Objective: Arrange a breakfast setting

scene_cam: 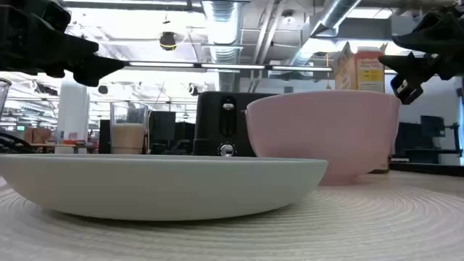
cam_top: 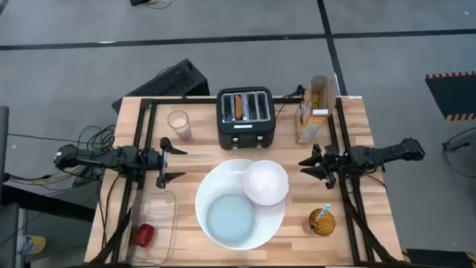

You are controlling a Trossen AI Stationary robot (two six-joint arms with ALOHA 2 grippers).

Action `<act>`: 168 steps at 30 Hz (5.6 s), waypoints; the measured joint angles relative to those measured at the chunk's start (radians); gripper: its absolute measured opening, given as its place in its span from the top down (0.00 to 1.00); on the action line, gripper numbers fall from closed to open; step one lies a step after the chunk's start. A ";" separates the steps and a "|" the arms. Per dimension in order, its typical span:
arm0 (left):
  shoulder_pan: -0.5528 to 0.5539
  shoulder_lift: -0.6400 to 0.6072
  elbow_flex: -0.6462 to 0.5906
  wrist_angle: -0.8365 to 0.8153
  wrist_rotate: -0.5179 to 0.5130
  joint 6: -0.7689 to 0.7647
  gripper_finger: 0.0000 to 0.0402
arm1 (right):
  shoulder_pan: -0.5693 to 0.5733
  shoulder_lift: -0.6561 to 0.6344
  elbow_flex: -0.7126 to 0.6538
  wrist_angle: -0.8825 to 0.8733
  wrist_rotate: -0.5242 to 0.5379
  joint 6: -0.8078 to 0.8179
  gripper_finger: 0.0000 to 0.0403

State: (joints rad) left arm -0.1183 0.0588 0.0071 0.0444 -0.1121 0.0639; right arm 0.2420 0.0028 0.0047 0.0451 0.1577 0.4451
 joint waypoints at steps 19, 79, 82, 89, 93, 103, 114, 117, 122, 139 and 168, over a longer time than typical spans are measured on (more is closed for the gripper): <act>0.000 0.000 0.000 0.000 0.000 0.000 0.13 | 0.000 0.000 0.000 0.000 0.000 0.000 0.58; 0.000 0.000 0.000 0.011 -0.065 -0.081 0.13 | 0.000 0.000 0.000 0.000 0.000 0.000 0.58; 0.000 0.000 0.000 0.021 -0.133 -0.094 0.13 | 0.000 0.000 0.000 0.000 0.000 0.000 0.58; 0.000 0.001 0.047 0.036 -0.242 -0.053 0.13 | 0.000 0.000 0.000 0.000 0.000 0.000 0.58; 0.000 0.020 0.092 0.033 -0.300 0.023 0.13 | 0.000 0.000 0.000 0.000 0.000 0.000 0.58; 0.000 0.252 0.281 0.035 -0.526 0.012 0.13 | 0.000 0.000 0.000 0.000 0.000 0.000 0.58; 0.075 0.605 0.541 0.035 -0.648 -0.047 0.13 | 0.000 0.000 0.000 0.000 0.000 0.000 0.58; 0.122 0.702 0.593 0.035 -0.643 -0.104 0.13 | 0.000 0.000 0.000 0.000 0.000 0.000 0.58; 0.199 0.855 0.685 0.038 -0.607 -0.186 0.13 | 0.000 0.000 0.000 0.000 0.000 0.000 0.58; 0.329 1.281 0.871 0.333 -0.540 -0.233 0.13 | 0.000 0.000 0.000 0.000 0.000 0.000 0.58; 0.491 1.630 1.151 0.160 -0.383 -0.410 0.13 | 0.000 0.000 0.000 0.000 0.000 0.000 0.58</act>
State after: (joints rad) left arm 0.3728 1.6886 1.1576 0.2043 -0.4955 -0.3463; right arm 0.2420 0.0029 0.0044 0.0448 0.1577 0.4454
